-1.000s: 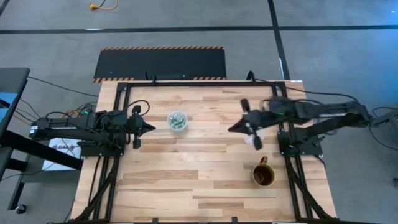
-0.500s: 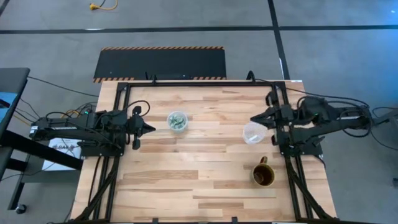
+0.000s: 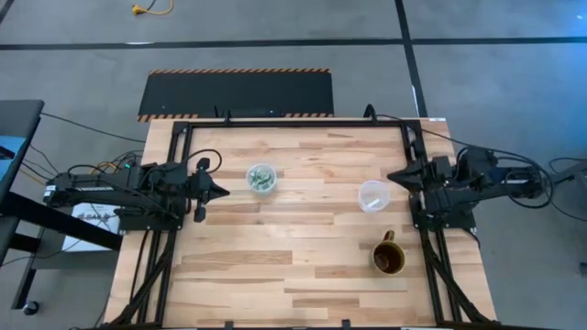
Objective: Pick and place Stevia / Truvia into bins
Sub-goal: Return to Home Position
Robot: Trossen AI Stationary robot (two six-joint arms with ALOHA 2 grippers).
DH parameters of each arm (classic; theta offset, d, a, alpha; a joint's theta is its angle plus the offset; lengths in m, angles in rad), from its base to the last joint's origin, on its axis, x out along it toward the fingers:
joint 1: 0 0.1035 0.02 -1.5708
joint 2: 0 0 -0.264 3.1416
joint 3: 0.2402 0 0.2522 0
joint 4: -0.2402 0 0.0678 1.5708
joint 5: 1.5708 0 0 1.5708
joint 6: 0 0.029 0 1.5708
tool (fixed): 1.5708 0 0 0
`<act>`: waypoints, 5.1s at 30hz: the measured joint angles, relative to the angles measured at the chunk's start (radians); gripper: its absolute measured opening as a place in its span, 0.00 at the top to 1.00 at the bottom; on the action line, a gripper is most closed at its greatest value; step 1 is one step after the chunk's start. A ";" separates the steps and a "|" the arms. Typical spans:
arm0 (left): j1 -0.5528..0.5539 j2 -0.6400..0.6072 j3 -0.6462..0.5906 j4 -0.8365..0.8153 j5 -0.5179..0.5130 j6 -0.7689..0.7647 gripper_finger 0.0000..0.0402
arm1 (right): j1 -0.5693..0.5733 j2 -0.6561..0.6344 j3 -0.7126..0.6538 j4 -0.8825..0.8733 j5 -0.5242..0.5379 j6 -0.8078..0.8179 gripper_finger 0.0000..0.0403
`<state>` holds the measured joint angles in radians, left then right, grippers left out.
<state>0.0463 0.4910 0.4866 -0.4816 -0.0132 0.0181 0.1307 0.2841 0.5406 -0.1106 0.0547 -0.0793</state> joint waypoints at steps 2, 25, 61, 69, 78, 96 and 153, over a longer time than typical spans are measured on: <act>0.000 0.000 0.000 0.000 0.000 0.000 1.00 | 0.000 -0.035 -0.029 0.003 0.000 0.011 1.00; 0.000 0.010 0.000 0.100 -0.101 0.014 1.00 | 0.000 -0.282 -0.352 0.169 -0.007 0.085 1.00; -0.002 -0.492 0.040 0.295 0.015 -0.141 1.00 | 0.001 -0.282 -0.335 0.200 -0.082 0.070 1.00; -0.002 -0.489 0.033 0.273 0.008 -0.116 1.00 | 0.000 -0.282 -0.334 0.191 -0.083 0.070 1.00; -0.002 -0.484 -0.187 0.559 0.009 -0.129 1.00 | 0.001 -0.282 -0.355 0.209 -0.084 0.075 1.00; -0.002 -0.485 -0.425 0.846 0.036 -0.149 1.00 | 0.001 -0.282 -0.531 0.410 -0.109 0.141 1.00; -0.002 -0.484 -0.423 0.363 -0.068 -0.223 1.00 | -0.001 -0.242 -0.535 0.129 -0.107 0.211 1.00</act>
<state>0.0445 0.0067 0.0635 -0.1188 -0.0814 -0.2047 0.1295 0.0418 0.0059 0.0181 -0.0521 0.1322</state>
